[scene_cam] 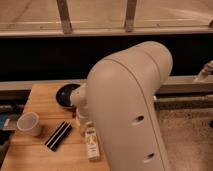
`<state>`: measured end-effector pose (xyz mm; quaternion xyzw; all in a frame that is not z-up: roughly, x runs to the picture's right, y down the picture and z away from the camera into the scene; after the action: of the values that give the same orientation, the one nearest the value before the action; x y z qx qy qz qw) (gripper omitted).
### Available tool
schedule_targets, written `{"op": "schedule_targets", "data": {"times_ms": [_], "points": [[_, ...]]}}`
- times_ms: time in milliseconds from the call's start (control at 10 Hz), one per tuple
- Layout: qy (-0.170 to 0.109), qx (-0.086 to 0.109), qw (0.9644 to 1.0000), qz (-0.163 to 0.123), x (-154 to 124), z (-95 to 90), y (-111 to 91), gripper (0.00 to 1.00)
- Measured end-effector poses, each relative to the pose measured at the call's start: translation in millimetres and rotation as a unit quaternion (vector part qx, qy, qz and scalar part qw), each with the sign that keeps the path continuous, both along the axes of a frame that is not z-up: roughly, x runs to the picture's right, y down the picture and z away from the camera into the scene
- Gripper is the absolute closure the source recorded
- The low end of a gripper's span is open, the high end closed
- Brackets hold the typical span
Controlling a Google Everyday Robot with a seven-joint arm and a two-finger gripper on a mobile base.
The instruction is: Stand the bottle upright
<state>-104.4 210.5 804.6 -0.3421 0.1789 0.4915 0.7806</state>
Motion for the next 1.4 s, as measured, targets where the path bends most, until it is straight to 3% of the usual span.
{"op": "schedule_targets", "data": {"times_ms": [500,900,1000,1400], "points": [[0.025,-0.006,0.9997,0.007,12.5,11.8,0.5,0.39],[0.023,-0.018,0.9995,0.013,14.2,19.5,5.7,0.4],[0.021,-0.018,0.9995,0.012,14.6,19.3,6.2,0.45],[0.02,-0.012,0.9997,0.01,12.0,14.0,4.4,0.85]]}}
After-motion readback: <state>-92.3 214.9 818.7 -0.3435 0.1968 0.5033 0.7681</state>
